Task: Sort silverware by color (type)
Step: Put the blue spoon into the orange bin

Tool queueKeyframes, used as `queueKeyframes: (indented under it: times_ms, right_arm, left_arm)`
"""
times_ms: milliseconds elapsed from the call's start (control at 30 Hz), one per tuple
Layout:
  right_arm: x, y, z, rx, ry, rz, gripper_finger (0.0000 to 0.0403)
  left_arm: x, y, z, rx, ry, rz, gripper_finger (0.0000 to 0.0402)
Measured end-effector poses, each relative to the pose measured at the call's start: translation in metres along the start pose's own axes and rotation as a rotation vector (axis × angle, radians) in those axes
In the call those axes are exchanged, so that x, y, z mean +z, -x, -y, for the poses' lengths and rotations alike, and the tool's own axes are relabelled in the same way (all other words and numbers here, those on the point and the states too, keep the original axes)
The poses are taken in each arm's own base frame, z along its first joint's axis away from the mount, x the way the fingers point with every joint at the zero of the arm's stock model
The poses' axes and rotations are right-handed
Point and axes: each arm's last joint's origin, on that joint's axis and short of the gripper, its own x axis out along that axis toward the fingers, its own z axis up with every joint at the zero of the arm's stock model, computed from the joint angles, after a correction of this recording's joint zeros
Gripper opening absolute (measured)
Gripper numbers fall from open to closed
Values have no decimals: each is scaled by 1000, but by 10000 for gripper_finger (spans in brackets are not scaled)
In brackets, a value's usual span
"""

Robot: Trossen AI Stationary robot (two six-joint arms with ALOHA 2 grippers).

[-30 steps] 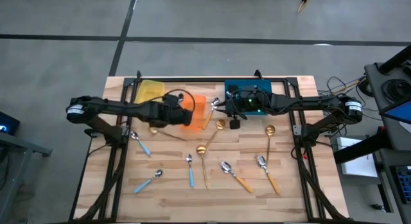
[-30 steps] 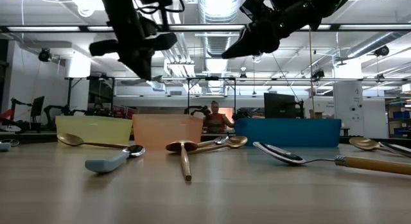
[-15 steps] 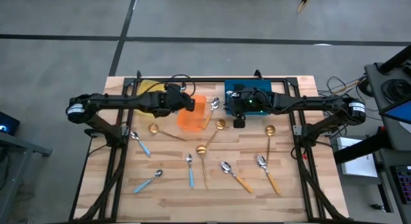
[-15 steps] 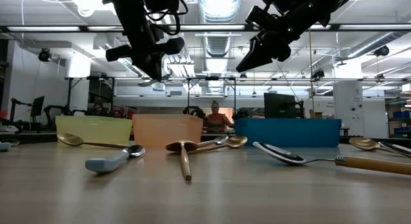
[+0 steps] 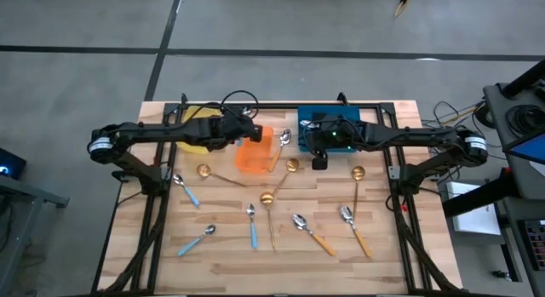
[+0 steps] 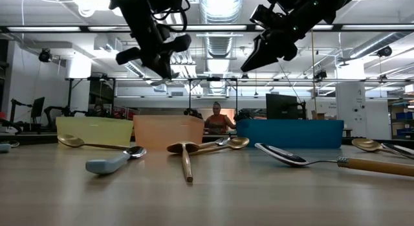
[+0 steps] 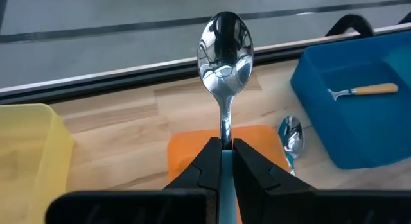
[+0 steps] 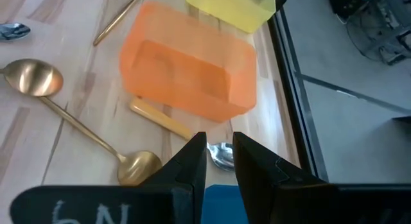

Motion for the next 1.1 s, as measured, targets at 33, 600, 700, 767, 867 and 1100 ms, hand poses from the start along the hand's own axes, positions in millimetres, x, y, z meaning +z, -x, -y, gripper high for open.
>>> queueKeyframes:
  times_ms: [33,600,700,767,867,1100]
  right_arm:
    - [0,1,0,-1,1,3,68]
    - [-2,13,-1,-10,7,48,68]
    - [-4,15,-2,-24,9,74,68]
    - [-7,18,-2,-31,11,84,68]
    - [-9,22,-2,-42,0,90,68]
    - [-12,24,-1,-45,-22,89,68]
  left_arm:
    - [-1,0,1,-7,3,3,7]
    - [-21,-28,21,-51,-35,-55,7]
    - [-26,-32,24,-53,-34,-60,7]
    - [-27,-35,26,-68,-26,-65,7]
    - [-31,-40,28,-64,-29,-70,7]
    - [-39,-48,30,-58,-38,-110,7]
